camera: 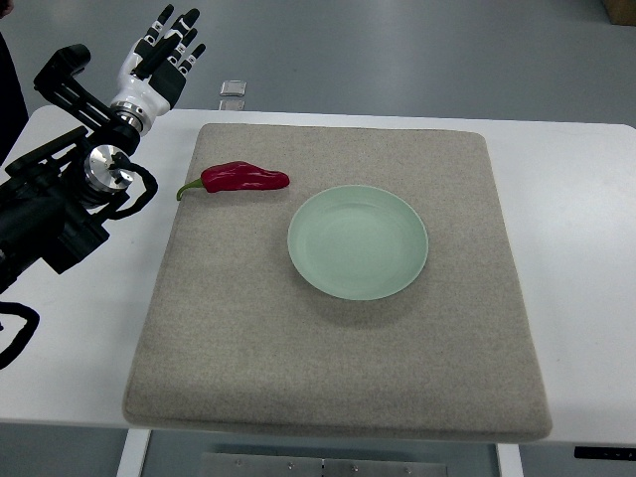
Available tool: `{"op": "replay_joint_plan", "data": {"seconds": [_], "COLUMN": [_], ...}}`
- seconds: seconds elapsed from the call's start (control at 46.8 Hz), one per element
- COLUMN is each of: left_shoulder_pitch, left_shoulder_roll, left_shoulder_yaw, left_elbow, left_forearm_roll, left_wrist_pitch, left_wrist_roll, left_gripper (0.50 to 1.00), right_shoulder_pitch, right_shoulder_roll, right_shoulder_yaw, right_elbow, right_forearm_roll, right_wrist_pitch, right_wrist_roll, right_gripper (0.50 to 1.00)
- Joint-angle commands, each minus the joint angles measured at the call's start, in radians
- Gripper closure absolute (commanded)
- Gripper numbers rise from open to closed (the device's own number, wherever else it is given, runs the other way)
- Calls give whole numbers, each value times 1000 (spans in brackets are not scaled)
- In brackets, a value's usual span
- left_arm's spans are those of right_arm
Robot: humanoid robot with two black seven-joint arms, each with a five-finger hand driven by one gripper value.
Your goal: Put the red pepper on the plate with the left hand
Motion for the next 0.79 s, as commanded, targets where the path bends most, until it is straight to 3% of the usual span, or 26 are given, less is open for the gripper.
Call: {"op": "replay_joint_plan", "data": {"seconds": [0.0, 0.769], "left_shoulder_pitch": [0, 2], "left_shoulder_roll": [0, 6], "left_shoulder_yaw": [2, -1], "left_elbow": [1, -3], "left_forearm_roll": [2, 3], "left_wrist_pitch": [0, -5], "left_wrist_roll": [0, 0], "left_gripper": [510, 508], "right_shoulder_pitch": [0, 0], "right_shoulder_roll": [0, 0], "right_shoulder_yaw": [0, 0], "right_elbow": [0, 0], "right_forearm_roll": [0, 0], "right_wrist_pitch": [0, 0], "right_wrist_roll": [0, 0], "right_gripper": [572, 572]}}
